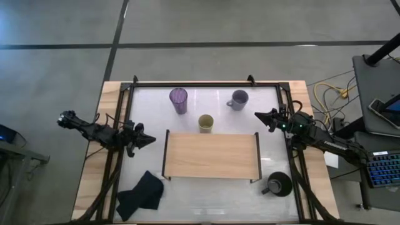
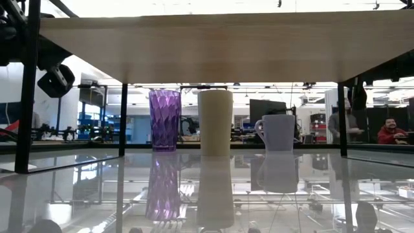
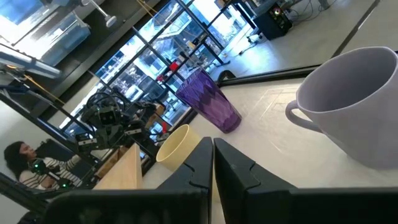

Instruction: Stack small to large cups/mugs on shelf

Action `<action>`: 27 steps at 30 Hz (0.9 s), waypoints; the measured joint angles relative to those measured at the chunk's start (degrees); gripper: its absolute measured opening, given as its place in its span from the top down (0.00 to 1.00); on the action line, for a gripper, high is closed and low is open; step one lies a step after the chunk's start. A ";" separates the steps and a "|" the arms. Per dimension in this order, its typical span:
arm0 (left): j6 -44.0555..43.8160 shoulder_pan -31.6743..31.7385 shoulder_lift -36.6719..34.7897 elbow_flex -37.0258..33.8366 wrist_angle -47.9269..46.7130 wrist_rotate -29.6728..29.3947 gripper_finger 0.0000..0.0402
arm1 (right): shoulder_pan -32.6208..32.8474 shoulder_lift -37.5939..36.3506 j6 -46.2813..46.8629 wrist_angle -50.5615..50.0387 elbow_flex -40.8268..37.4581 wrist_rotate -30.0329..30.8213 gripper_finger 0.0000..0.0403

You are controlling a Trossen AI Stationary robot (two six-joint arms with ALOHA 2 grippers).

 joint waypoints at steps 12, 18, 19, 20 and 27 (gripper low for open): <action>0.16 0.01 0.00 0.00 0.00 -0.06 1.00 | 0.01 -0.02 -0.01 -0.02 0.00 -0.01 0.98; 1.49 0.01 0.00 0.00 0.30 -1.66 1.00 | 0.02 0.00 0.00 0.00 0.00 -0.02 0.98; 1.49 0.01 0.00 0.00 0.31 -1.89 1.00 | 0.02 -0.02 0.00 -0.02 0.00 0.00 0.98; 1.49 0.01 0.00 0.00 0.33 -2.43 1.00 | 0.02 0.00 0.00 0.00 0.00 0.00 0.98; 1.51 0.01 0.00 0.00 0.39 -3.39 1.00 | 0.01 0.00 0.00 -0.01 0.00 0.00 0.98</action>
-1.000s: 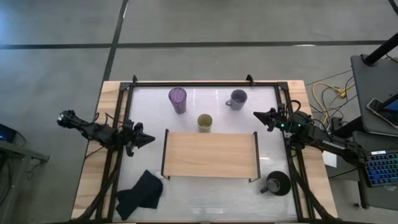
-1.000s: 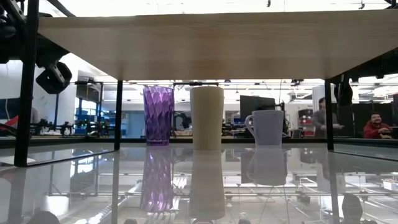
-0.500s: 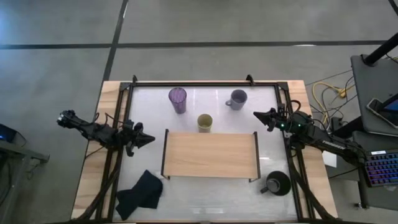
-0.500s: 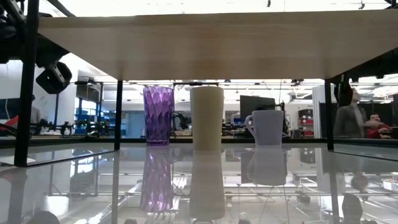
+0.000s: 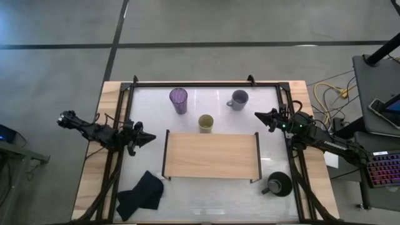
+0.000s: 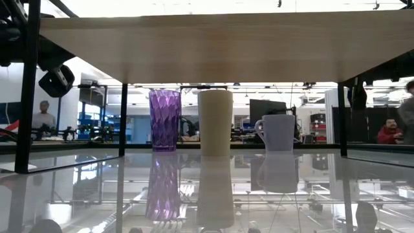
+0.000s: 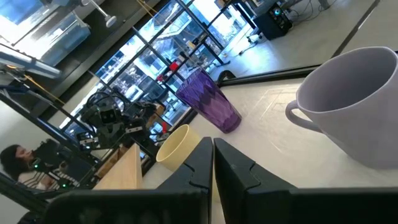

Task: Stack small to large cups/mugs on shelf
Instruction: Put the black mug on the shelf

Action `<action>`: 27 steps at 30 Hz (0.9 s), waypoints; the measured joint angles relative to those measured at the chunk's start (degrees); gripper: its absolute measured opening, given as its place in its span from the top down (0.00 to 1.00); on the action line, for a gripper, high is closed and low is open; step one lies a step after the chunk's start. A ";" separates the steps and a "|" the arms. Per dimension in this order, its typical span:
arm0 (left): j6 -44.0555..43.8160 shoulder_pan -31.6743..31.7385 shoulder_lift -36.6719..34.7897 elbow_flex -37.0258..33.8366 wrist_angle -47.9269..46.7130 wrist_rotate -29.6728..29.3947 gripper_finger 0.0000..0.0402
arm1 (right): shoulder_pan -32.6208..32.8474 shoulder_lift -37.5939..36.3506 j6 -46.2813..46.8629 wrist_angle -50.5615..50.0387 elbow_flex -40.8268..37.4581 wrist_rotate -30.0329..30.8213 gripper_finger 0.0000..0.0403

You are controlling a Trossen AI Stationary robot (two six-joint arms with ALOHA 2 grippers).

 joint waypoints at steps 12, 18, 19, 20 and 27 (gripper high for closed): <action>-0.04 -0.02 0.00 0.00 0.09 -0.24 1.00 | 0.01 0.00 -0.01 0.04 0.00 0.13 0.98; -0.09 -0.02 -0.01 0.00 1.97 -0.26 1.00 | 0.02 0.00 -0.02 0.06 0.00 0.11 0.98; -0.10 -0.02 0.00 0.00 2.32 -0.24 1.00 | 0.01 0.00 0.00 0.10 0.00 0.11 0.98; -0.13 -0.02 0.00 0.00 2.96 -0.22 1.00 | 0.02 0.00 0.23 0.22 0.00 0.11 0.98; -3.10 -0.02 0.00 0.00 9.23 -0.24 1.00 | -0.01 0.00 26.68 2.18 0.00 0.05 0.98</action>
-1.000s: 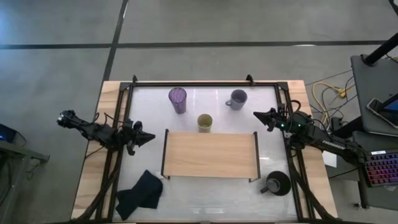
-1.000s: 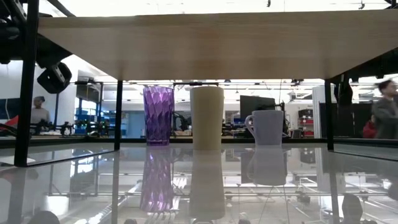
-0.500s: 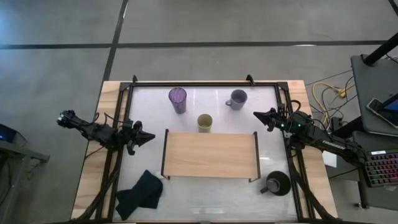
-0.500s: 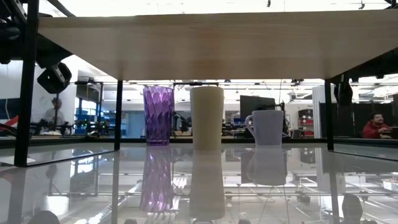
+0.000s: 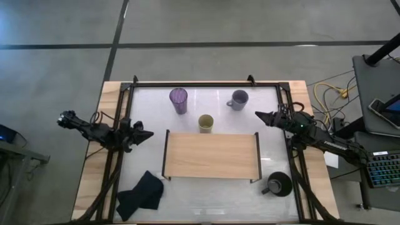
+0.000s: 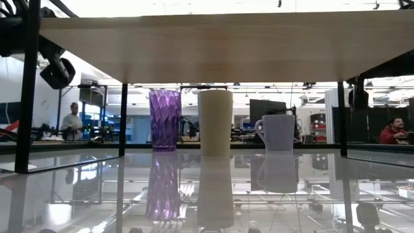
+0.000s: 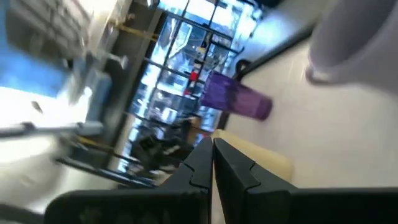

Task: Stack small to large cups/mugs on shelf
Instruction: Put the black mug on the shelf

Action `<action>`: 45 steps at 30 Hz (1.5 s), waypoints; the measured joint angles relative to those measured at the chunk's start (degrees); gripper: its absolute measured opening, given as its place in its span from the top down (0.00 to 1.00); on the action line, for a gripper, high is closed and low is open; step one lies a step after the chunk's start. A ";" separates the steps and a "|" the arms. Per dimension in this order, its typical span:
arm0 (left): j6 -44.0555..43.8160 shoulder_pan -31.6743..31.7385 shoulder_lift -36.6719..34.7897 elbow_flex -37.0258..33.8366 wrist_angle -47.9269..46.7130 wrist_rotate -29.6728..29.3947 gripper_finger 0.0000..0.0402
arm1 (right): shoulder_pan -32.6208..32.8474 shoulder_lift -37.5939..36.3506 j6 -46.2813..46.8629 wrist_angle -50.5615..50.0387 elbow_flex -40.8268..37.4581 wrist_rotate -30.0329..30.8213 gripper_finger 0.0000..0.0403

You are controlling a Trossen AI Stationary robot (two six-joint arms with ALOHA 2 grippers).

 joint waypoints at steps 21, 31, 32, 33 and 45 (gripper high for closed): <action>0.07 0.02 0.00 0.00 0.76 0.04 1.00 | 0.02 -0.02 13.18 0.82 0.00 -2.55 0.98; 0.07 0.02 0.00 0.00 0.72 0.06 1.00 | 0.02 0.00 12.28 0.82 0.00 -1.58 0.98; 0.07 0.02 0.00 0.00 0.71 0.06 1.00 | 0.02 0.00 11.99 0.81 0.00 -1.57 0.98; 0.07 0.02 0.00 0.00 0.72 0.04 1.00 | 0.02 0.00 11.38 0.81 0.00 -1.57 0.98; 0.07 0.02 0.00 0.00 0.65 0.07 1.00 | 0.02 -0.02 6.89 2.01 0.00 -1.60 0.98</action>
